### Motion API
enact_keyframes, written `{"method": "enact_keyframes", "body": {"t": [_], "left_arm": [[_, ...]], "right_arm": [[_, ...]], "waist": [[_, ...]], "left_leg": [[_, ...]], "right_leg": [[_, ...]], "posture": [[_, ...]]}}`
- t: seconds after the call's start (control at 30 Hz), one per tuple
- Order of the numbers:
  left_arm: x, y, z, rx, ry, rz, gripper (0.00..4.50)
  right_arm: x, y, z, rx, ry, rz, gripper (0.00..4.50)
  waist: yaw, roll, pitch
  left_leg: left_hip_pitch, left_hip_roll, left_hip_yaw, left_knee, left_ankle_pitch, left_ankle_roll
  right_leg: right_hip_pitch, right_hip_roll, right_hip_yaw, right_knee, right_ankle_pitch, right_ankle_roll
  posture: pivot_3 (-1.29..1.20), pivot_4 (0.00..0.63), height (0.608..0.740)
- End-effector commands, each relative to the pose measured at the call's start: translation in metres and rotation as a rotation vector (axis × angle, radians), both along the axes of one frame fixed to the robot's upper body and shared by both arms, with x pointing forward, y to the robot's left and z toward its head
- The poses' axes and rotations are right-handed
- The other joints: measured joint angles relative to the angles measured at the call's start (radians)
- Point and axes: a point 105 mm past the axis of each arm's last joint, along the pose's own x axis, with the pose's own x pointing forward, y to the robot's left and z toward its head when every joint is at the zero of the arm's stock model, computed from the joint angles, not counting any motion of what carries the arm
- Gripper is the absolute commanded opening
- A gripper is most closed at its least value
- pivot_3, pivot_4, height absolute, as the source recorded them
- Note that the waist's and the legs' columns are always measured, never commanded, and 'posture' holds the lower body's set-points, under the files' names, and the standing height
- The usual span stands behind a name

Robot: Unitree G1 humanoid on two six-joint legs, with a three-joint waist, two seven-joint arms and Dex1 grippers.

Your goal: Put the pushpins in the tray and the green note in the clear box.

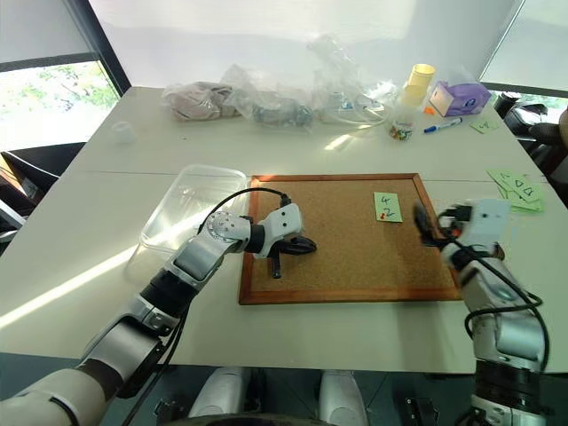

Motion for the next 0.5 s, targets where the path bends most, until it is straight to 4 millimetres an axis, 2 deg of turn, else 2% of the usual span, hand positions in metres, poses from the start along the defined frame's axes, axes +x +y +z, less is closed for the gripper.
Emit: {"method": "enact_keyframes", "body": {"t": [0.03,0.17,0.5], "left_arm": [[-0.007,0.000,-0.017,0.056,0.040,-0.014,0.00],[-0.006,0.001,-0.017,0.055,0.038,-0.009,0.00],[-0.006,0.002,-0.017,0.059,0.037,-0.006,0.00]], "right_arm": [[0.008,0.021,0.008,-0.005,-0.029,0.075,4.46],[0.018,0.031,-0.003,-0.007,-0.010,0.092,4.46],[0.025,0.037,-0.020,0.020,0.030,0.099,4.46]], "waist": [[0.002,0.000,0.000],[0.001,0.000,0.000],[0.000,0.000,0.000]], "left_leg": [[0.000,0.000,0.000,0.000,0.000,0.000],[-0.001,0.000,0.000,0.000,0.000,0.000],[-0.001,0.000,0.000,0.000,0.000,0.000]], "right_leg": [[0.000,0.000,0.000,0.000,0.000,0.000],[0.000,0.000,0.000,-0.001,0.000,0.000],[0.000,0.000,0.000,-0.001,0.000,0.000]], "posture": [[0.00,0.150,0.737],[0.00,0.150,0.737],[0.00,0.150,0.737]]}}
